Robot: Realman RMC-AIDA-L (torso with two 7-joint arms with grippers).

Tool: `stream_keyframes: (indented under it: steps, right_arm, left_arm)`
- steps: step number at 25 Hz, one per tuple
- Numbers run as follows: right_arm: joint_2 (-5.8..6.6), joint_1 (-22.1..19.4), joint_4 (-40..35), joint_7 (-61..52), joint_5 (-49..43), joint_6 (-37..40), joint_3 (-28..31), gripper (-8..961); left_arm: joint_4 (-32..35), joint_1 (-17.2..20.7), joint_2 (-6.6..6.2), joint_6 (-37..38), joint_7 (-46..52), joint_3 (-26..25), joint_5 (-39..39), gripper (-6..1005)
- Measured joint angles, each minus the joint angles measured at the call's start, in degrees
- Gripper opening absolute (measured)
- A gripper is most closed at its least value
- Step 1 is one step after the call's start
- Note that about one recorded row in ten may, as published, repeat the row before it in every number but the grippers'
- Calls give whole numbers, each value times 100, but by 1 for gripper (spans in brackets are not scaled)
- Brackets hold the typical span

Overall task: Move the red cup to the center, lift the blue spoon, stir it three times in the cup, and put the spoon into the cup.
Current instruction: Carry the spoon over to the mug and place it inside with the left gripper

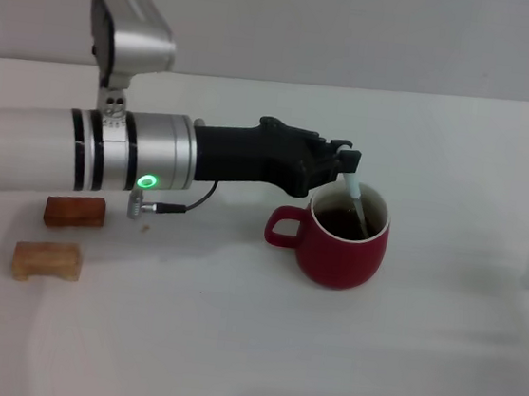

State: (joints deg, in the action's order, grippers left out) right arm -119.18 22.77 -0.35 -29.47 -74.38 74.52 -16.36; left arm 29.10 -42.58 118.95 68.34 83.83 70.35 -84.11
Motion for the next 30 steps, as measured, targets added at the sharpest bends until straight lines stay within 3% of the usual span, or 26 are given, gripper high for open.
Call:
stream_keyframes:
  steps: [19, 30]
  right_arm:
    - [0, 67, -10, 3, 20, -127, 37, 0]
    - [0, 155, -25, 17, 20, -269, 13, 0]
  left_arm:
    - [40, -83, -53, -627, -60, -48, 137, 141]
    - [315, 509, -84, -203, -61, -186, 150, 140]
